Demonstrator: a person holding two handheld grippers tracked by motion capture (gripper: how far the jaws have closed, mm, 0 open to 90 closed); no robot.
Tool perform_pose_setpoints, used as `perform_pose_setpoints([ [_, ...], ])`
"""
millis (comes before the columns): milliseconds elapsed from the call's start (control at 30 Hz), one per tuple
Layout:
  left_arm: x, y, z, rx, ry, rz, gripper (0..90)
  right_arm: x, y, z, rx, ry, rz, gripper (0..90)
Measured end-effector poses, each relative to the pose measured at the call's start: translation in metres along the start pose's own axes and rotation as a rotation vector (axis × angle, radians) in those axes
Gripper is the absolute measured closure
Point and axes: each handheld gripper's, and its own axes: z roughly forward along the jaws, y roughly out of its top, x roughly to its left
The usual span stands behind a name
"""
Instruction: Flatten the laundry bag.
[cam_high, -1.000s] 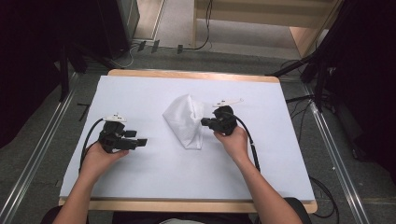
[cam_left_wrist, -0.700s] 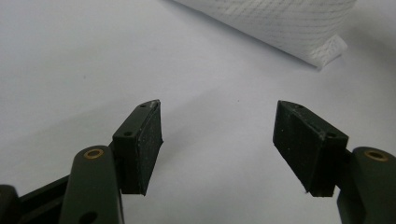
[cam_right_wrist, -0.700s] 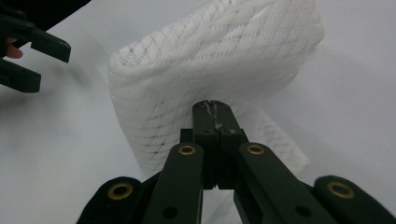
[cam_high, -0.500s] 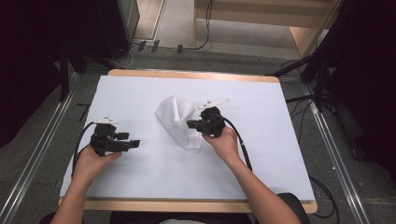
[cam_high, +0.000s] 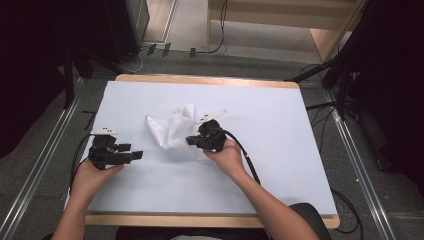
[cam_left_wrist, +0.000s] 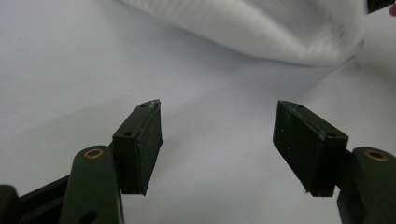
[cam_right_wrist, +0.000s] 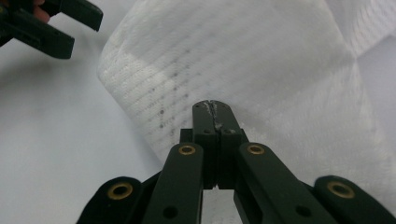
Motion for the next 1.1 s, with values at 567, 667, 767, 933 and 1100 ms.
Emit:
perform_pose_setpoints([
  [567, 0.003, 0.002, -0.001, -0.019, 0.003, -0.012, 36.3, 0.017, 0.005, -0.008, 0.003, 0.032, -0.032, 88.8],
  [667, 0.004, 0.007, 0.003, 0.0, -0.001, -0.014, 43.9, 0.012, 0.008, -0.019, -0.018, 0.014, -0.037, 86.3],
  [767, 0.011, 0.016, 0.004, -0.011, -0.021, -0.024, 54.6, 0.008, 0.01, -0.03, -0.031, -0.006, -0.033, 82.3],
  [933, 0.019, 0.028, 0.009, 0.012, -0.056, -0.081, 83.4, 0.001, 0.011, -0.044, -0.063, -0.055, -0.03, 73.2],
  [1100, 0.022, 0.051, 0.025, 0.032, -0.046, -0.065, 90.0, -0.006, 0.012, -0.041, -0.045, -0.055, -0.011, 63.6],
])
